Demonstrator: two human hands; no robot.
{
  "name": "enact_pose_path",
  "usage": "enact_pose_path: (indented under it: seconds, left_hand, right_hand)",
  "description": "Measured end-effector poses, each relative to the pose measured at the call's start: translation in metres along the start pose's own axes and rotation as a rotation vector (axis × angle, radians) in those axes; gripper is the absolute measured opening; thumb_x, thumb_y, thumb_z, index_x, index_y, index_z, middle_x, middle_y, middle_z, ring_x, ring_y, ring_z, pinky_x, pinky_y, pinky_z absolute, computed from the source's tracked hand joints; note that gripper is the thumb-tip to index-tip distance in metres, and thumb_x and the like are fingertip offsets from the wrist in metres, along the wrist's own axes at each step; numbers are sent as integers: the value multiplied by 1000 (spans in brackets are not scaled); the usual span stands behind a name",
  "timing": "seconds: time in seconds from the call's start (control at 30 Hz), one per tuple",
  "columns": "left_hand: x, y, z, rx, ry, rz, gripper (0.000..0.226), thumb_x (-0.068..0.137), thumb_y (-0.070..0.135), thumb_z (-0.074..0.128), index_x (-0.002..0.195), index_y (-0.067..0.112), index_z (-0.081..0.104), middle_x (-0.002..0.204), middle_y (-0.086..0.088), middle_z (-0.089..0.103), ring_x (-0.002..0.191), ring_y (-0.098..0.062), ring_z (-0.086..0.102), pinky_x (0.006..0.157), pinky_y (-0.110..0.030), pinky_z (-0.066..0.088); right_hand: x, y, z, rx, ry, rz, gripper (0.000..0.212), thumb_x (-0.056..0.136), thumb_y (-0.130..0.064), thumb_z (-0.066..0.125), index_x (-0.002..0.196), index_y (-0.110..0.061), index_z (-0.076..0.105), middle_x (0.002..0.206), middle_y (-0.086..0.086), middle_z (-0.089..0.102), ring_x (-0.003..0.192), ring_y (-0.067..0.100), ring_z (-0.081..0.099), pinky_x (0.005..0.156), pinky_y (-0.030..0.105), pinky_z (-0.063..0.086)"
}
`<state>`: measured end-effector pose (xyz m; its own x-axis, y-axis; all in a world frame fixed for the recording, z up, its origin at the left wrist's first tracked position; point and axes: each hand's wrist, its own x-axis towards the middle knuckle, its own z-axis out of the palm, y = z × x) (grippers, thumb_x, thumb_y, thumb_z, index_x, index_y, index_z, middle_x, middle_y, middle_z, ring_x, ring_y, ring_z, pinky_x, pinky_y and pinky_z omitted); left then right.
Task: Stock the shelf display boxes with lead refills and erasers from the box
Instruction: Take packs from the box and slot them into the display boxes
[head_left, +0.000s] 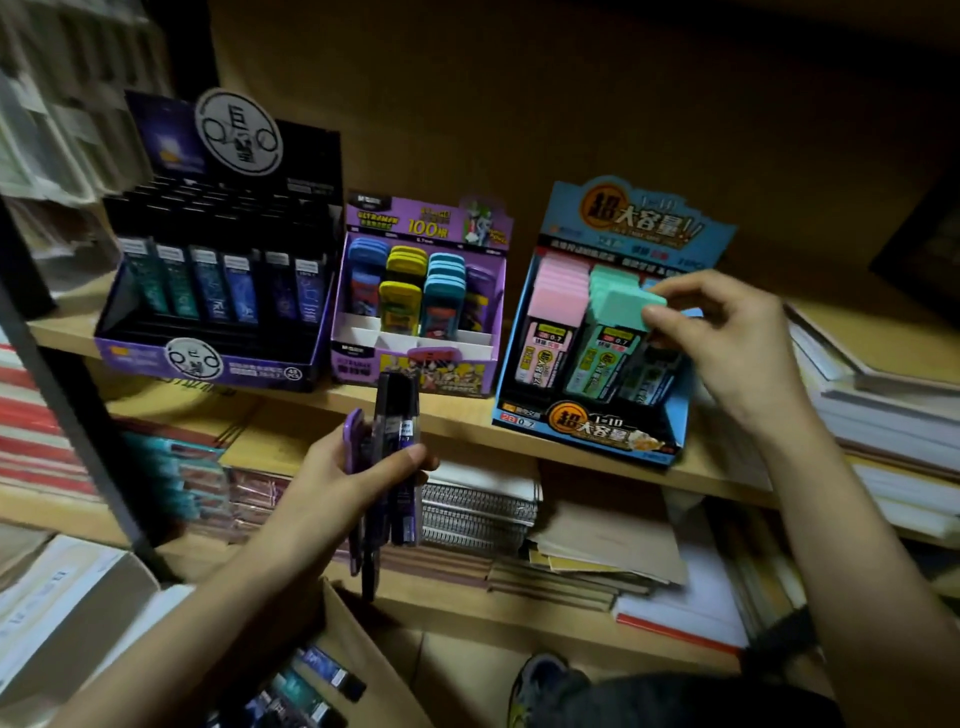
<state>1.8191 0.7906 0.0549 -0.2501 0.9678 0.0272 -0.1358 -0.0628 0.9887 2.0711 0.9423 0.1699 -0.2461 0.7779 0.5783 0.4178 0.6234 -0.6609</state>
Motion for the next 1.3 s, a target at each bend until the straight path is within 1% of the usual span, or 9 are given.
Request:
enact_pose_path:
  seconds: [0.13,0.27,0.37,0.57,0.67,0.77,0.83,1.17,1.3]
  left_hand:
    - [-1,-5,-5,-37,9,-16,30,72,29,72,96,11,68,94,-8,75,88,-18,71,66,-18,54]
    - [-3,-7,-6,-69,19,-42,33,75,24,69,101,6,65,95,-8,74,89,-17,71,64,-18,54]
    - [-4,-4,-3,-78,29,-43,36,74,22,68,103,2,64,95,-8,74,86,-16,71,62,-18,54]
    - [-10,1,-1,-112,57,-34,35,72,22,68,100,2,65,91,-10,75,83,-16,72,61,-20,54]
    - [-13,7,-5,-148,35,-27,26,70,24,69,93,11,68,92,-12,74,85,-18,71,64,-21,55]
    - [-17,13,-6,-151,-2,-3,16,69,27,70,84,22,74,91,-10,74,84,-16,71,64,-20,54]
    - [-19,15,-6,-147,-7,27,17,71,24,69,87,23,76,91,-10,74,84,-16,71,67,-18,53]
    - [-27,29,-28,-147,-17,19,24,78,23,64,101,17,70,104,-10,72,96,-23,69,78,-30,58]
    - [-29,43,-54,-159,105,20,23,79,25,62,97,12,67,96,-9,73,91,-23,70,68,-31,58]
  right_hand:
    - [-1,7,9,-23,-1,86,13,83,-12,70,91,-21,67,90,3,68,77,17,66,70,26,57]
    - [-3,11,14,-230,69,73,11,83,-22,70,93,-21,70,86,-5,66,75,5,59,71,13,45]
    - [-4,8,17,-348,112,-17,22,83,-20,70,102,-10,71,96,1,61,86,12,55,79,18,39]
    - [-23,-15,36,-587,229,-119,23,88,-15,62,110,-8,63,107,9,58,91,25,60,72,31,47]
    - [-42,-45,62,-346,132,-176,11,90,-13,59,97,-8,67,95,4,59,87,17,56,70,24,41]
    - [-63,-82,97,205,-345,136,8,91,-21,60,91,-17,67,82,-6,61,77,7,56,66,23,48]
    - [-71,-96,115,411,-489,289,10,89,-20,62,93,-12,66,78,0,60,72,13,57,59,25,50]
    - [-60,-105,142,453,-545,391,4,85,-12,67,85,-9,63,73,3,58,56,8,55,53,18,47]
    - [-46,-115,147,527,-468,389,7,85,-9,66,91,-5,65,71,2,59,57,6,57,53,19,45]
